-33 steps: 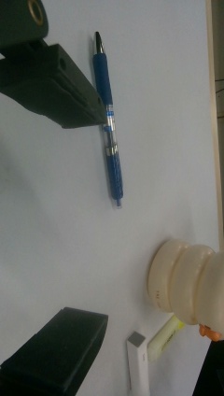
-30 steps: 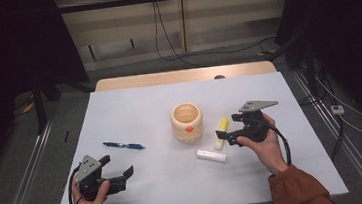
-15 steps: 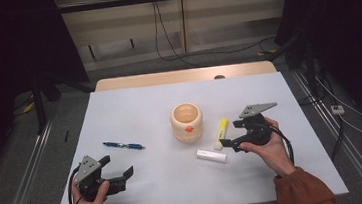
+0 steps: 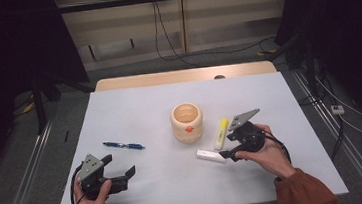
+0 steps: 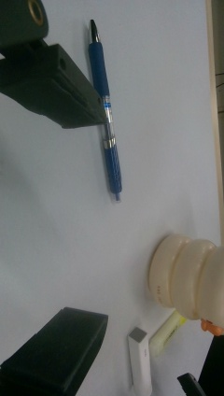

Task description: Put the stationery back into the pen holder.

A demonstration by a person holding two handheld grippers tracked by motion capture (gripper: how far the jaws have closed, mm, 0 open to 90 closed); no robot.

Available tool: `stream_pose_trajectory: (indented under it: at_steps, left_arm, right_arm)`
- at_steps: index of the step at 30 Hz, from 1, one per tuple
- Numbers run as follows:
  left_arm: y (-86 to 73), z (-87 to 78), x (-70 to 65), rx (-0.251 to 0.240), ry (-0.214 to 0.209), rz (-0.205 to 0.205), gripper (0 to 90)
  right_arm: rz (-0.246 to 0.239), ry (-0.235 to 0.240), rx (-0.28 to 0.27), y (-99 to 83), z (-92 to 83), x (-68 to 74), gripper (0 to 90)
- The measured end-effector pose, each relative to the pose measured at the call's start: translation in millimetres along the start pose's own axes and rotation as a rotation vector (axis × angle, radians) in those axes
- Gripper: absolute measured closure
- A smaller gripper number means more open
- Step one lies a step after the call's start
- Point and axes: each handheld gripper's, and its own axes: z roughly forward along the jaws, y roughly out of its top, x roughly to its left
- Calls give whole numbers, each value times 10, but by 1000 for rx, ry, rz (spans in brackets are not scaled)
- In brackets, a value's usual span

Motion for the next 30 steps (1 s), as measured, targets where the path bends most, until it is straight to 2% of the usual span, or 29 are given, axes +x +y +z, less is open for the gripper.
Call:
stream_pose_trajectory:
  at_steps: [3, 7, 11, 14, 20, 30]
  left_arm:
    - [-4, 6, -4, 9, -1, 2, 52]
    - [-9, 0, 3, 11, 3, -1, 52]
    - [-9, 6, 2, 12, 3, -3, 52]
    - [-9, 9, -4, 11, 3, -2, 52]
    - [-10, 8, 5, 14, 4, -1, 52]
    - [-9, 8, -1, 14, 0, -1, 52]
  right_arm:
    - [-21, 4, 27, 7, 23, 24, 359]
    - [-73, 23, 79, 41, 71, 73, 407]
    - [-119, 42, 128, 74, 143, 134, 480]
    - [-138, 37, 158, 88, 187, 148, 513]
    - [-156, 49, 183, 132, 252, 159, 542]
    - [-181, 41, 243, 186, 361, 192, 621]
